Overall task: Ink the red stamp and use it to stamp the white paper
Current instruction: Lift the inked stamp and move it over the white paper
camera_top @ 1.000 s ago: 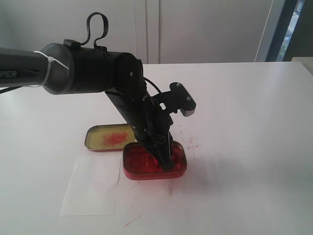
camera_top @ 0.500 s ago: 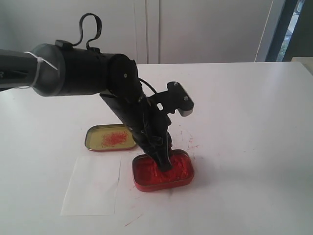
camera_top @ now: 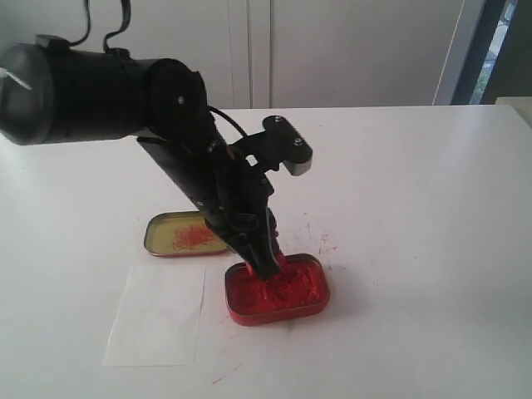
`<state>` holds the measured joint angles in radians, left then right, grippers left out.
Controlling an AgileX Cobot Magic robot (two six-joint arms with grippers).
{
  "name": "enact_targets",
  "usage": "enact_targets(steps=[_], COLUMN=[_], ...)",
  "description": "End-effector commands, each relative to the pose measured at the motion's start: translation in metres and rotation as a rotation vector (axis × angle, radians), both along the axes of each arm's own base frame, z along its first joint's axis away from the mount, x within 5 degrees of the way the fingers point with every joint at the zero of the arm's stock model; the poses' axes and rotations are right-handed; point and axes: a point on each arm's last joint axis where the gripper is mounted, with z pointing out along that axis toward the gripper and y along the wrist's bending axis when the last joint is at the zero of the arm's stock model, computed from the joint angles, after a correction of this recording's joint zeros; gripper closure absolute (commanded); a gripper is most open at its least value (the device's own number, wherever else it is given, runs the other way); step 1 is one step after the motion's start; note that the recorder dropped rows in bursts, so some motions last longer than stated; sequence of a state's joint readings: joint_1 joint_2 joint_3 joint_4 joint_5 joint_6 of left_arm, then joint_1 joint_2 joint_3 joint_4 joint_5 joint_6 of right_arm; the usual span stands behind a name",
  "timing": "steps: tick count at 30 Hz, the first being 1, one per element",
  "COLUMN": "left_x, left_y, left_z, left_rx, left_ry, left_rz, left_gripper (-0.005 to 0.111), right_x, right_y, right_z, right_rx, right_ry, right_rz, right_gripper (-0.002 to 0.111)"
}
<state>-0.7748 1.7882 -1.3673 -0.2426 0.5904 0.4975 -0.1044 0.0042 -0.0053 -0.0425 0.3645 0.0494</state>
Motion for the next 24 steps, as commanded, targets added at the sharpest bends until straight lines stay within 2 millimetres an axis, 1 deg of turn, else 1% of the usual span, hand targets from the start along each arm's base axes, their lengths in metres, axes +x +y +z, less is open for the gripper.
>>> enact_targets(steps=[1, 7, 9, 13, 15, 19, 24], left_x=[-0.014, -0.023, -0.029, -0.038, -0.04, -0.039, -0.03], left_y=[0.023, 0.055, 0.064, 0.077, 0.084, 0.095, 0.114], left_z=[0.003, -0.003, -0.005, -0.012, -0.017, -0.027, -0.036], left_rx=[-0.004, -0.023, -0.012, 0.004, 0.043, 0.097, 0.092], left_ry=[0.029, 0.025, 0.02, 0.004, 0.009, 0.002, 0.033], left_rz=[0.058, 0.184, 0.209, 0.277, 0.301, 0.368, 0.486], left_gripper=[0.107, 0.107, 0.107, 0.107, 0.107, 0.107, 0.107], right_x=[0.0, 0.0, 0.0, 0.0, 0.0, 0.0, 0.0], right_y=[0.0, 0.0, 0.0, 0.0, 0.0, 0.0, 0.0], right_z=[0.0, 0.0, 0.0, 0.0, 0.0, 0.0, 0.0], right_rx=[-0.011, -0.011, -0.011, -0.011, -0.011, -0.011, -0.011], right_ry=[-0.012, -0.012, -0.012, -0.012, -0.012, -0.012, -0.012], right_rz=[0.006, 0.006, 0.006, 0.006, 0.006, 0.006, 0.006], right_gripper=[0.108, 0.108, 0.108, 0.108, 0.108, 0.108, 0.108])
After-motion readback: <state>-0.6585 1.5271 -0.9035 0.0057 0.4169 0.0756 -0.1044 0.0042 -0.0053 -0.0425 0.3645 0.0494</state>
